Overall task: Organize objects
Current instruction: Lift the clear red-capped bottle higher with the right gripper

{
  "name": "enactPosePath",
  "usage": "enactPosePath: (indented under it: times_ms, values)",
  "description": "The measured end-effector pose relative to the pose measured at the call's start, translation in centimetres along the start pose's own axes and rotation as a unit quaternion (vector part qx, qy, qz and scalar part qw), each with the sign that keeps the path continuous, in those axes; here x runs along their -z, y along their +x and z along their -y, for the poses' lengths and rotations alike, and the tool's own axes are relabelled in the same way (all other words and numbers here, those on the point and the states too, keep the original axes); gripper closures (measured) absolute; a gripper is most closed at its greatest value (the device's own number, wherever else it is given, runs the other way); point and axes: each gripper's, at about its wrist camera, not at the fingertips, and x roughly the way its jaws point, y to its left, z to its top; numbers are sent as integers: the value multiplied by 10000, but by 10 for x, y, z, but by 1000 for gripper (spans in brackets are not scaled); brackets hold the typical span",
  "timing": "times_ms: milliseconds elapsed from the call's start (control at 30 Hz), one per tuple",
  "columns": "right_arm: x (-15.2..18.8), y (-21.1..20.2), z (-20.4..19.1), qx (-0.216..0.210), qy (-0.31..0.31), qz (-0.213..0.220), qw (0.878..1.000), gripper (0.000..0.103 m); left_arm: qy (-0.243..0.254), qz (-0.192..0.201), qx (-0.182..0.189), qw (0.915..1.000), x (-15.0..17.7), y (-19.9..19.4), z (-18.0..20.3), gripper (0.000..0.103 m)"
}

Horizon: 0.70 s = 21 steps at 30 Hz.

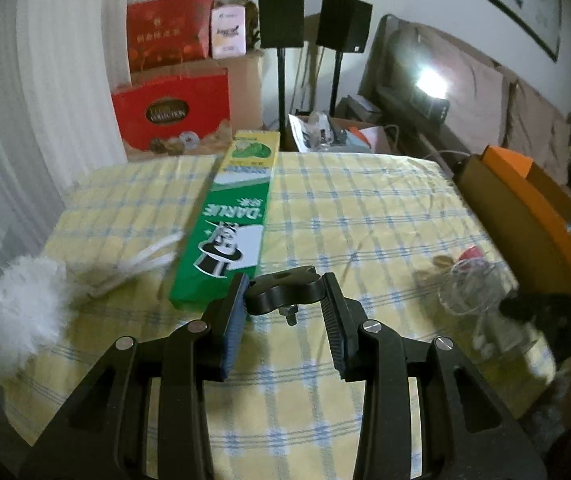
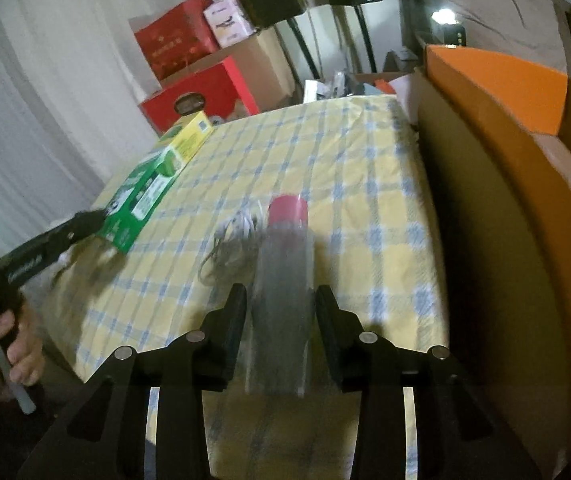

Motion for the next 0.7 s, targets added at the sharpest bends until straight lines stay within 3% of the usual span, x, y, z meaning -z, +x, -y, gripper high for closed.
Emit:
enactPosePath:
  times_ms: [233, 300, 367, 433, 567, 700]
  values:
    - [-15, 23, -6, 321, -358, -552, 9973, 66, 13, 62, 289, 9996, 6, -2, -5, 69]
    - [-12, 25, -15, 617, -514, -579, 9951, 66, -18, 79, 295, 9995, 8, -1, -8, 69]
    - [-4, 32, -31, 1206, -910, -718, 9859, 62, -84, 63, 338, 9994, 8, 1, -13, 69]
    - [6, 33, -40, 1544, -1150, -580, 9796, 62, -174, 54, 411, 9990, 9, 2, -18, 69]
    - [16, 19, -32, 1083, -629, -182, 9920, 64, -207, 66, 492, 9986, 12, -1, -22, 69]
    - [14, 1, -28, 1315, -486, -100, 9901, 65, -265, 92, 539, 9981, 12, -4, -26, 69]
